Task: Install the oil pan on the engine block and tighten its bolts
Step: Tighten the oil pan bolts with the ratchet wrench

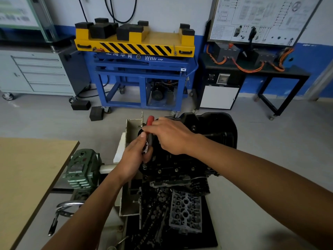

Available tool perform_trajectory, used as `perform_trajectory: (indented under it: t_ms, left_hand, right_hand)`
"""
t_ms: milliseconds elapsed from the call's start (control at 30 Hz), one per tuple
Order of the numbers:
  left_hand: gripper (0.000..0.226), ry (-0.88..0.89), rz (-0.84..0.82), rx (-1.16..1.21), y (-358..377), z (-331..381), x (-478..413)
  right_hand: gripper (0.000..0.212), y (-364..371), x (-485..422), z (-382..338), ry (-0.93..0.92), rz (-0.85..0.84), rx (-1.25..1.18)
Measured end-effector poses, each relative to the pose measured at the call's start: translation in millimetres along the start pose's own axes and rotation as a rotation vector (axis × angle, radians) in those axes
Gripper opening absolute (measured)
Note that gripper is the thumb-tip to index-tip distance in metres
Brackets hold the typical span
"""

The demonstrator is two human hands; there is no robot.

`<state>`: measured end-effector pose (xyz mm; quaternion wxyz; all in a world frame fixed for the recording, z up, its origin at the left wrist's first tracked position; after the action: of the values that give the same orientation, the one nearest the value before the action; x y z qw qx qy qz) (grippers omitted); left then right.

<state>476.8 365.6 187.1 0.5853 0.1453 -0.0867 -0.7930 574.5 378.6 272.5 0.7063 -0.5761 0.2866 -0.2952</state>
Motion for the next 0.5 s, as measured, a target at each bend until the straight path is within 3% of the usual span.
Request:
perform_trajectory:
  t_ms: [233,367,500]
  left_hand:
    - [0.045,-0.032,0.014,0.029,1.0,6.1,-0.5]
    - [0.063,-0.006,0.063,-0.017,-2.0,7.3,-3.3]
    - [0.044,0.059,0.208,0.08,-11.0,5.3,-2.5]
  right_hand:
    - [0.068,3.6,-15.0,1.0,-0.097,0.049,0.002]
    - [0.046,3.9,-9.3,2.3,-0.082,0.099,0.028]
    - [0.027,-6.2,-0.3,7.0,-0.006,0.087,0.114]
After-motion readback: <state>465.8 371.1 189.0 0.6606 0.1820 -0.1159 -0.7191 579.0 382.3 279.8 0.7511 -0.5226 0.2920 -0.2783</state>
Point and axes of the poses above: each hand's wrist, its own x-axis away from the middle knuckle, its own y-axis out of the palm, z = x × y, the point moved 7 cm from there along -x, towards the middle knuckle, and after that the axes turned 14 degrees about x, right-handed, at the moved point
